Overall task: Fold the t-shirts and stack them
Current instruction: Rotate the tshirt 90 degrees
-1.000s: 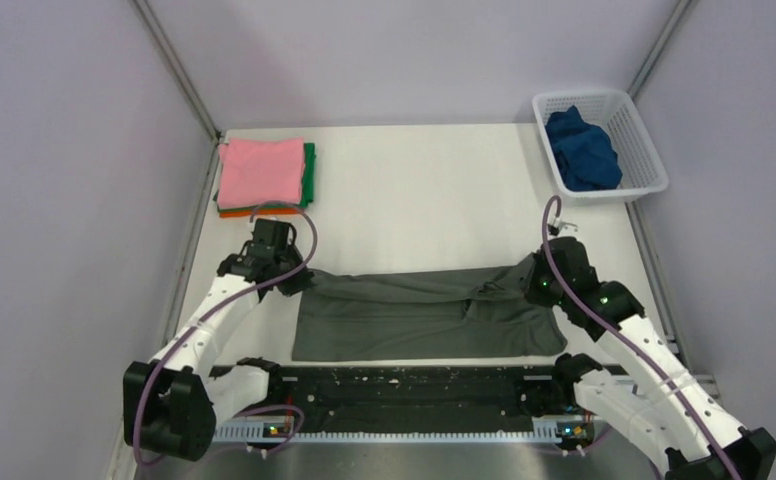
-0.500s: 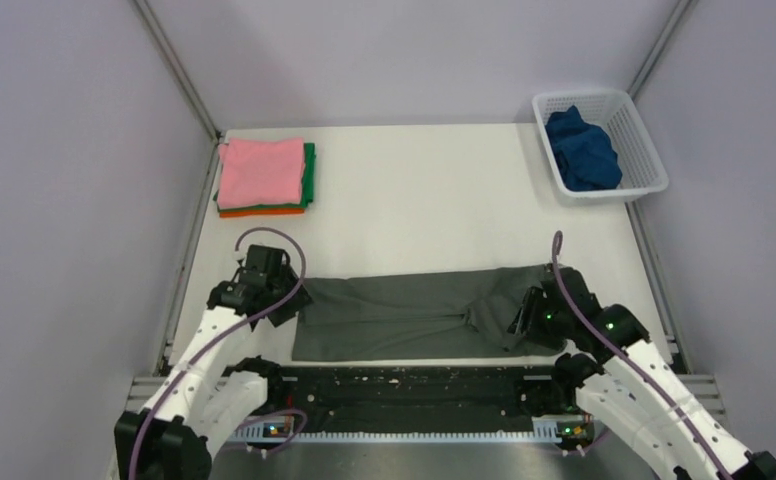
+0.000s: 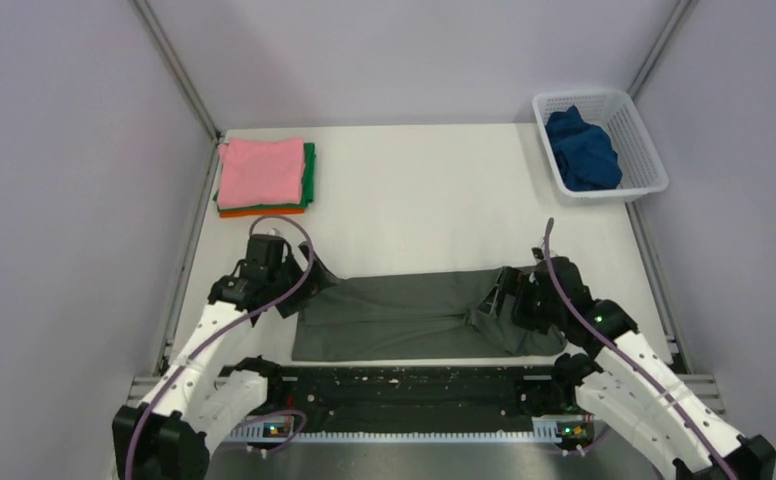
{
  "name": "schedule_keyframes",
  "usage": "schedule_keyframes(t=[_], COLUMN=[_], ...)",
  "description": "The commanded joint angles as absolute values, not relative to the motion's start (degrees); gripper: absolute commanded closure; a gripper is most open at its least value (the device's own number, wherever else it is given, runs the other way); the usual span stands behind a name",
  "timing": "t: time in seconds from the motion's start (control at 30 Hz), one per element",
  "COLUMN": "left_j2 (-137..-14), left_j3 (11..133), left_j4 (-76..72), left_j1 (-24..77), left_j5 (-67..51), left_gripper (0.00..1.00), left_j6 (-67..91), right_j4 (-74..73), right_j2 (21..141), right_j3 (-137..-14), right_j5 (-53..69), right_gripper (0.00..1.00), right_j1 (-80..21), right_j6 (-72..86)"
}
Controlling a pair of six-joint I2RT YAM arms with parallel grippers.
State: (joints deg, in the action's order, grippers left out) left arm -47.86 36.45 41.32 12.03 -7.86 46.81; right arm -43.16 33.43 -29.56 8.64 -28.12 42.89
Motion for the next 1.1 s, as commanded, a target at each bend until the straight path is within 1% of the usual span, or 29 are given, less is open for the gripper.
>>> schedule_keyframes(t=[0.0, 0.1, 0.23, 0.37, 0.5, 0.63, 0.8, 0.9, 0.97, 1.07], left_j2=[-53.8, -60.0, -64.9, -65.4, -63.4, -61.3, -61.7, -63.1, -65.2, -69.5], left_j3=[34.0, 32.7, 30.6, 28.4, 28.1, 26.7, 24.5, 24.0, 24.8, 27.5], left_j4=[29.1, 26.5, 26.6, 26.3, 27.4, 25.4, 19.6, 14.7, 12.7, 10.7], left_j1=[14.9, 16.6, 16.7, 17.0, 22.3, 26.1, 31.1, 35.0, 38.3, 43.5], left_j5=[-17.5, -16.7, -15.6, -14.3, -10.5, -10.3, -10.5, -10.5, -10.1, -9.1], left_gripper=[0.01, 0.01, 0.01, 0.01, 0.01, 0.01, 0.01, 0.01, 0.01, 0.01], left_j6=[46.3, 46.0, 45.0, 45.9, 48.7, 52.6, 59.1, 62.4, 63.8, 64.5], right_j4=[-34.8, -29.1, -29.7, -24.6, -16.2, -4.3, 4.7, 9.8, 12.9, 11.5], right_j2=[39.1, 42.5, 46.9, 49.8, 54.9, 64.7, 80.4, 90.6, 98.2, 108.4], right_j3=[-26.8, -22.5, -19.0, -16.7, -17.1, -21.8, -33.5, -40.0, -46.0, -58.2], right_j5=[2.5, 4.7, 2.2, 0.2, 0.3, 0.2, 1.5, 0.2, 0.5, 7.2], right_gripper=[0.01, 0.01, 0.01, 0.01, 0.01, 0.01, 0.01, 0.01, 0.01, 0.01], right_j1=[-28.8, -28.7, -28.1, -26.0, -21.2, -16.8, -15.5, -15.5, -15.5, -15.5], right_j6=[46.7, 49.9, 52.0, 52.2, 49.7, 44.8, 38.8, 36.9, 35.0, 29.7])
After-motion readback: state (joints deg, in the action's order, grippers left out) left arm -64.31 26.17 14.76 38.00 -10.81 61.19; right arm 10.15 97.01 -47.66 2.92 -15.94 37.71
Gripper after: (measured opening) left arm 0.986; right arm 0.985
